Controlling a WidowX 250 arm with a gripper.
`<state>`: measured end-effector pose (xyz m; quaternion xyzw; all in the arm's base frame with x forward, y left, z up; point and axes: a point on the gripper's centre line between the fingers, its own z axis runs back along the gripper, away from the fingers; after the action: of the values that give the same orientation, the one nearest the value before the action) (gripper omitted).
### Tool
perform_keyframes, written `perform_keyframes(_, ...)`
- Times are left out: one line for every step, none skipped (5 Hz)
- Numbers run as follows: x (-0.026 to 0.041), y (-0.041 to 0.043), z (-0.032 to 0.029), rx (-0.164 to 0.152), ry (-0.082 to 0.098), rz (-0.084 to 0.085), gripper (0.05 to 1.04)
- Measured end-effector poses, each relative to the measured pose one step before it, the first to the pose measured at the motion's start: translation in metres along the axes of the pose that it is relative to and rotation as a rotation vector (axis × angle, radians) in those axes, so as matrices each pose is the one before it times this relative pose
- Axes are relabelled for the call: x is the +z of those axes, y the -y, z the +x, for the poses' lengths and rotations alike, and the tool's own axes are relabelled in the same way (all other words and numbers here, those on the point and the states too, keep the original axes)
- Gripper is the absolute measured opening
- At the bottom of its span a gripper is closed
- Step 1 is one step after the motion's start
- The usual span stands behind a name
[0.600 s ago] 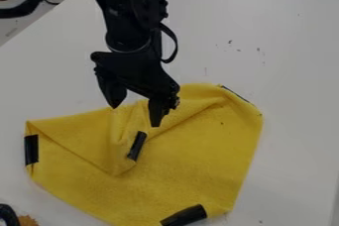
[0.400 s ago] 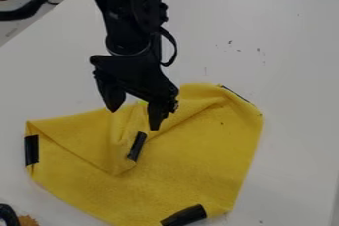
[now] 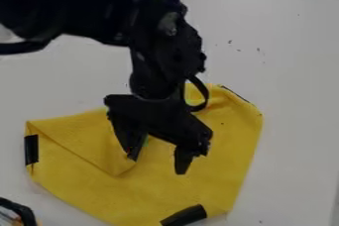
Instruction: Fold the cloth from top left to bottom right
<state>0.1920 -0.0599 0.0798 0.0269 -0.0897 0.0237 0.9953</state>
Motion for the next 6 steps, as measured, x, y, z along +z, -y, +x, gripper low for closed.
perform_keyframes(-0.00301,0.0198,-0.00814,0.0283,-0.0066,-0.0194,1.001)
perform_keyframes(-0.01979,0.01234,-0.00437,0.0233,0.0005,-0.0191,1.001)
perform_keyframes(-0.01781,0.00565,0.0,0.0149,-0.0192,-0.0044,1.001)
perform_keyframes(-0.01891,-0.00157,-0.00465,0.0403,-0.0246,-0.0284,1.001)
perform_keyframes(-0.00631,0.00078,-0.00982,0.0341,-0.02,-0.0347,1.001)
perform_keyframes(-0.00559,0.00027,-0.01011,0.0488,0.0002,-0.0373,0.95)
